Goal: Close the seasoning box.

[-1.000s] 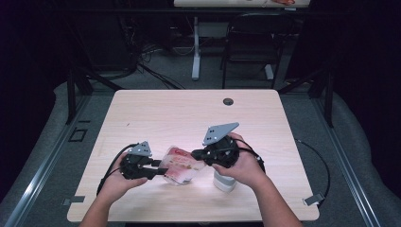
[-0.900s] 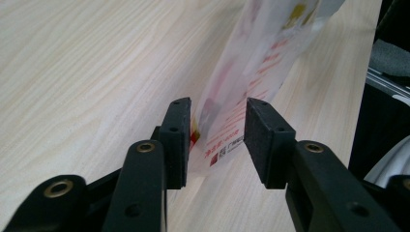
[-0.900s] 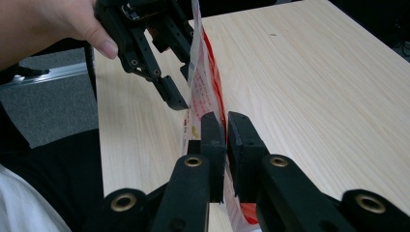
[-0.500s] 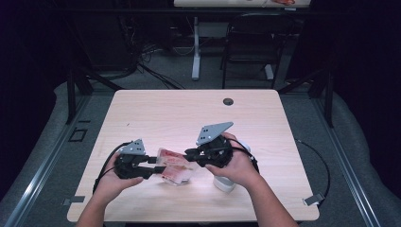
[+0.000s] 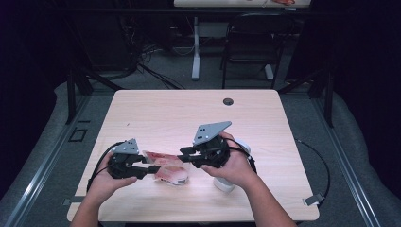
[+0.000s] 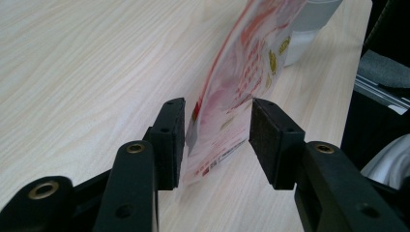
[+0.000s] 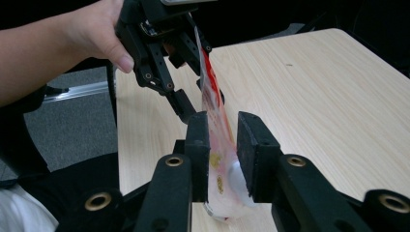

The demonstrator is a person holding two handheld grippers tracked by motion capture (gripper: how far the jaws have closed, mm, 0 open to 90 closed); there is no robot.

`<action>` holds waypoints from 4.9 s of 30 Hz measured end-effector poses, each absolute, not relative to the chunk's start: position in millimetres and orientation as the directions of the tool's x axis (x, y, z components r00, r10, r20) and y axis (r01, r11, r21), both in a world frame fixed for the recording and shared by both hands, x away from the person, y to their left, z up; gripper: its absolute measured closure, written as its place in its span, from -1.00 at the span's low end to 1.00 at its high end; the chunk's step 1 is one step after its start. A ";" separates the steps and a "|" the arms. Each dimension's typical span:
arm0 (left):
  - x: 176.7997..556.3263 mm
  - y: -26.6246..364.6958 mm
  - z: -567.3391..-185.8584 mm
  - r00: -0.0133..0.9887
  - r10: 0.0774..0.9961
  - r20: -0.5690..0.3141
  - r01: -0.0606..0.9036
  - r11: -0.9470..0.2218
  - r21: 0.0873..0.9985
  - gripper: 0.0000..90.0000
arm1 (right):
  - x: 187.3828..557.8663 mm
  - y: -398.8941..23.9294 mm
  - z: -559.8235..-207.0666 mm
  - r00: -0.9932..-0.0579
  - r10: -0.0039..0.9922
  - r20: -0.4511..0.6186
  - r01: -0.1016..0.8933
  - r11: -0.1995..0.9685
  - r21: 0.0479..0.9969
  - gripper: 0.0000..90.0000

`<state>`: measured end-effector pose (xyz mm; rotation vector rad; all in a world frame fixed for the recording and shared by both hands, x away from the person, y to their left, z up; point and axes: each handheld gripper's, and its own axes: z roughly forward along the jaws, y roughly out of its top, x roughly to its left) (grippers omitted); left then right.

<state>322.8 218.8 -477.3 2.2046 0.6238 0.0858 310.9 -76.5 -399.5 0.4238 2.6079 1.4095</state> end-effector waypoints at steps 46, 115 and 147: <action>321.3 284.1 -467.6 0.777 0.614 -0.141 0.482 -0.435 0.760 0.26 | 308.1 -126.9 -392.1 -0.874 0.485 0.003 0.250 0.445 0.860 0.58; 329.4 287.0 -482.1 0.648 0.758 -0.073 0.518 -0.368 0.772 0.01 | 335.0 -235.4 -445.3 -0.537 0.834 0.124 0.504 0.200 0.840 1.00; 330.0 290.1 -483.4 0.645 0.760 -0.080 0.518 -0.358 0.777 0.01 | 314.7 -219.2 -455.9 -0.602 0.786 0.139 0.493 0.229 0.839 0.99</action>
